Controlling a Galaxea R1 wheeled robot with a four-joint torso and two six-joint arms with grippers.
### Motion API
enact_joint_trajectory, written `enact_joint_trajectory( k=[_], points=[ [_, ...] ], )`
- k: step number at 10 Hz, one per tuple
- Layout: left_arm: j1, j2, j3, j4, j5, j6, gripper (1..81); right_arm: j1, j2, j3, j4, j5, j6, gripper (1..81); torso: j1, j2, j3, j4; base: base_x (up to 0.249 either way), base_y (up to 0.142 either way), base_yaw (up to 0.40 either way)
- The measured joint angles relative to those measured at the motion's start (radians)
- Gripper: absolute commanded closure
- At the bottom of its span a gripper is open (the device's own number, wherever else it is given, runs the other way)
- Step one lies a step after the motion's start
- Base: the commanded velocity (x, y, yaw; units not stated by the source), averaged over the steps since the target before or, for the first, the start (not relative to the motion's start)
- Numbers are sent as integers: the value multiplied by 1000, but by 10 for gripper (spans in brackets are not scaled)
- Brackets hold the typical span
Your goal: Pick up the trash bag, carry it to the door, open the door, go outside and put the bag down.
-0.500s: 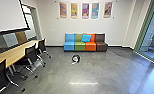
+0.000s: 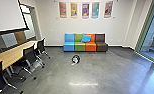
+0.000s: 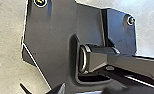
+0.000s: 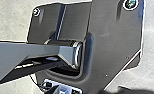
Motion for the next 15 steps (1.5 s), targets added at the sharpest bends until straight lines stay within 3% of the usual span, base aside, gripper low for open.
enact_joint_trajectory(
  k=[6,15],
  points=[
    [-1,2,0,0,-1,0,10,-8,-80,94,1,50,3,10,0,0,0,0,132,0,0],
    [0,0,-1,0,0,0,10,-5,-75,91,0,43,3,10,0,0,0,0,135,80,0]
  ],
)
